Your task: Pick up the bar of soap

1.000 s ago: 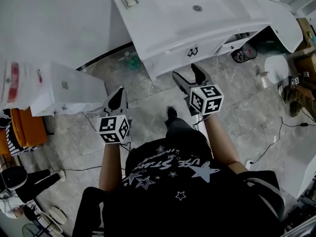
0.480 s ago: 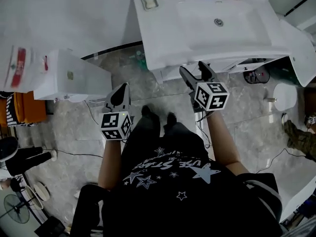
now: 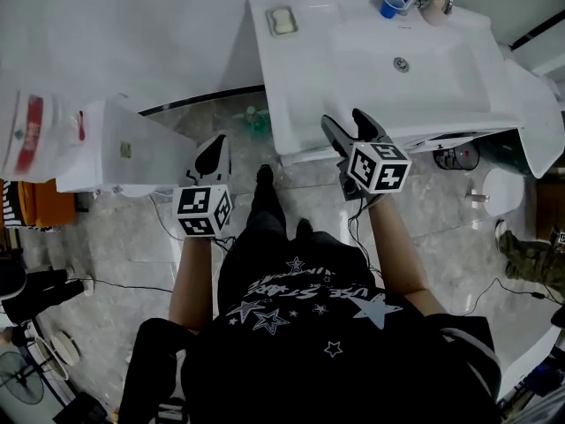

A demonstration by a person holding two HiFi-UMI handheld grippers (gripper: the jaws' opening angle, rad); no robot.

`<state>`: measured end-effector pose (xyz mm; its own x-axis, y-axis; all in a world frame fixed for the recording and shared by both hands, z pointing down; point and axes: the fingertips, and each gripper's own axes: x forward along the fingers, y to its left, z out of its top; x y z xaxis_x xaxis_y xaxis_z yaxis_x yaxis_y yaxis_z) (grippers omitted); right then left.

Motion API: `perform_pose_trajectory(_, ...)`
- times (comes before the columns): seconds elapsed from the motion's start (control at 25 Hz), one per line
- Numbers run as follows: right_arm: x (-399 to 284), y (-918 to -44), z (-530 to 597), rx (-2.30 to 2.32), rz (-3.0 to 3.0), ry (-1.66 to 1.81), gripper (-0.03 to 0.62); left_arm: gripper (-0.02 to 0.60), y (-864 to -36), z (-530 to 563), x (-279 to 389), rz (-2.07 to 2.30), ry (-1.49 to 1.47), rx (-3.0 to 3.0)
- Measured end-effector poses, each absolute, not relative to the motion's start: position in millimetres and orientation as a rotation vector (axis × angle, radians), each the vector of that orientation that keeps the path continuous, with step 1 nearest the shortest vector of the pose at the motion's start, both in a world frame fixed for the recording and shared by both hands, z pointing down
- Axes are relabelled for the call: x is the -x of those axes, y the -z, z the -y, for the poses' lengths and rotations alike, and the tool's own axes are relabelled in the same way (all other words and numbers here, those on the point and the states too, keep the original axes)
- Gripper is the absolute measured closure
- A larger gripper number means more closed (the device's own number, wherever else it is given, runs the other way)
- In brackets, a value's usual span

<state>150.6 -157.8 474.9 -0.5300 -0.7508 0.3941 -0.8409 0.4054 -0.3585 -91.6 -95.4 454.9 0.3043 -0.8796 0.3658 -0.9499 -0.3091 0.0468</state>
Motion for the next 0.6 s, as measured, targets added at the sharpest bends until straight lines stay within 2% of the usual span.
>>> perform_pose_trajectory(0.6,-73,-474,343,-1.508,2.340,-0.725,0.319,0.572,-466,282,151,1.512,-0.344,-2.388)
